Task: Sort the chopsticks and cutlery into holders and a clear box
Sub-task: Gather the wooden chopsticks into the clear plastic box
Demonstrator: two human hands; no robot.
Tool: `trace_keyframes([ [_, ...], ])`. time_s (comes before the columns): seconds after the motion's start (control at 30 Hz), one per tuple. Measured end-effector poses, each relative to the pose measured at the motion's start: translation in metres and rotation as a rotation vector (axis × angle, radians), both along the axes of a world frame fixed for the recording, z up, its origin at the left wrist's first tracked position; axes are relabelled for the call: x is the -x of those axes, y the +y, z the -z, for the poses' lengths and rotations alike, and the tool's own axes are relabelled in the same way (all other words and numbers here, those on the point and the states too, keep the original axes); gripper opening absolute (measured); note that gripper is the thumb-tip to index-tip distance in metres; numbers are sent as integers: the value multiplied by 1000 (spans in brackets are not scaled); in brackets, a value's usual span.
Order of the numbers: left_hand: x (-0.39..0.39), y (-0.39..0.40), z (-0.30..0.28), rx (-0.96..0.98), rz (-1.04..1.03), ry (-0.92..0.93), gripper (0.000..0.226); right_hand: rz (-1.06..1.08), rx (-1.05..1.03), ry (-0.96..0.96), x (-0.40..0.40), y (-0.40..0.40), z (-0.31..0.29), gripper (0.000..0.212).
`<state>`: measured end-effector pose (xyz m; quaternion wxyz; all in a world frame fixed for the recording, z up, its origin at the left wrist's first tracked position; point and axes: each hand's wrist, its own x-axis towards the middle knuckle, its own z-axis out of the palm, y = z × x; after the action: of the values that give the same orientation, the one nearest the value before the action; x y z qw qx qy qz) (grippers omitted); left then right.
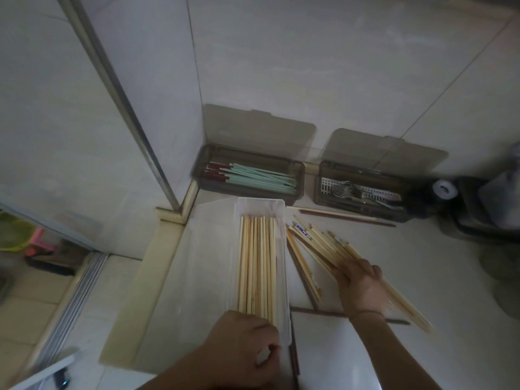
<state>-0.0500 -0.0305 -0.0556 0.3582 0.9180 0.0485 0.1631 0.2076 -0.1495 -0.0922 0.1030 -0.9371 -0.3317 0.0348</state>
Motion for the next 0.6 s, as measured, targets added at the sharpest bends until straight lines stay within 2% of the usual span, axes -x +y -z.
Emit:
trace_keyframes([
  [0.07,0,-1,0,-2,1,-2,13,79,50,78,-1,6,-4,23],
  [0.2,0,0,-1,-11,1,-4,13,-8,293,86,-8,13,-10,25],
  [0.27,-1,0,-1,-18,3,-1,13,-3,321,95,-10,11,-13,30],
  [0.33,-1,0,-2,-15,2,0,12,73,257,97,-8,9,-22,28],
  [0.47,1,-1,1,-16,2,15,12,179,53,177,0,12,-60,9],
  [0.53,1,-1,4,-18,0,25,13,150,-75,221,5,17,-73,6],
  [0.6,2,-1,6,-11,-3,31,13,7,-305,125,14,22,-81,7],
])
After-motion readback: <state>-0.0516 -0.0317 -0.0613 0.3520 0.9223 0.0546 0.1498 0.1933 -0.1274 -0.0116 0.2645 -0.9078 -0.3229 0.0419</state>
